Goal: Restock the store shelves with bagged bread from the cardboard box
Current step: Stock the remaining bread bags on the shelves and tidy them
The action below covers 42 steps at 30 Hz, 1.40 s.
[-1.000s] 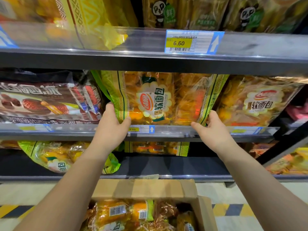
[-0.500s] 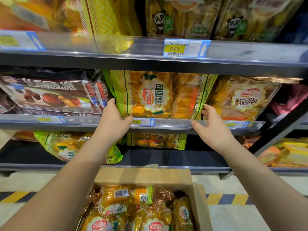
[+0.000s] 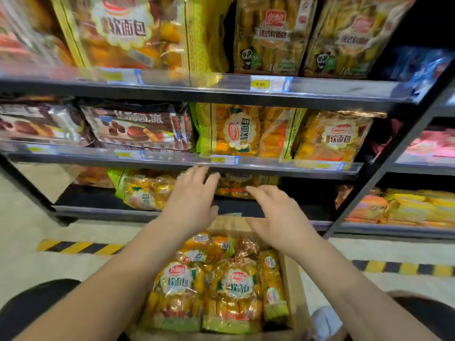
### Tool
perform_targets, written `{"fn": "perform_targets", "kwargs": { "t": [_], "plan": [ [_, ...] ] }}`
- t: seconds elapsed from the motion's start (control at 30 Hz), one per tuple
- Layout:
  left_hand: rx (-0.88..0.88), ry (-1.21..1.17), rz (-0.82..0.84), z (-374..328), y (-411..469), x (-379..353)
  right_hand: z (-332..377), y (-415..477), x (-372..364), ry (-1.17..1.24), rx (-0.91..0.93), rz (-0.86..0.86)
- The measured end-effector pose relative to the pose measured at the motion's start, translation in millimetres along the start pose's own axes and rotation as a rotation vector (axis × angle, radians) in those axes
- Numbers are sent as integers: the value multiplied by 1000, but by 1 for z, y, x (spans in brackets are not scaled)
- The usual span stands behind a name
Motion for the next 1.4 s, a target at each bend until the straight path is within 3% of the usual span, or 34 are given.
{"fn": "perform_targets", "kwargs": {
  "t": [0.1, 0.27, 0.67, 0.83, 1.2, 1.4],
  "plan": [
    [-26, 102, 150, -21, -35, -35, 18, -30, -30, -163, 74, 54],
    [26, 126, 332, -23, -84, -82, 34, -64, -62, -190, 11, 165],
    [111, 18, 422, -12, -139, -140, 17, -102, -125, -210, -92, 343],
    [115, 12, 532, -13, -150, -170, 6, -106, -143, -193, -140, 397],
    [106, -21, 582, -15, -135, -197, -69, -112, -188, -196, -422, 543],
    [78, -25, 627, -25, -122, -217, -107, -94, -205, -67, -680, 519]
  ]
}}
Point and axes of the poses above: each hand's wrist, its own y-axis towards the middle knuckle, its own x-axis out of the back of the hand, z = x × y, the point moved 8 cm from there along y, towards the middle knuckle, and after that the axes turned 9 degrees about -x, right-handed, at the moved point
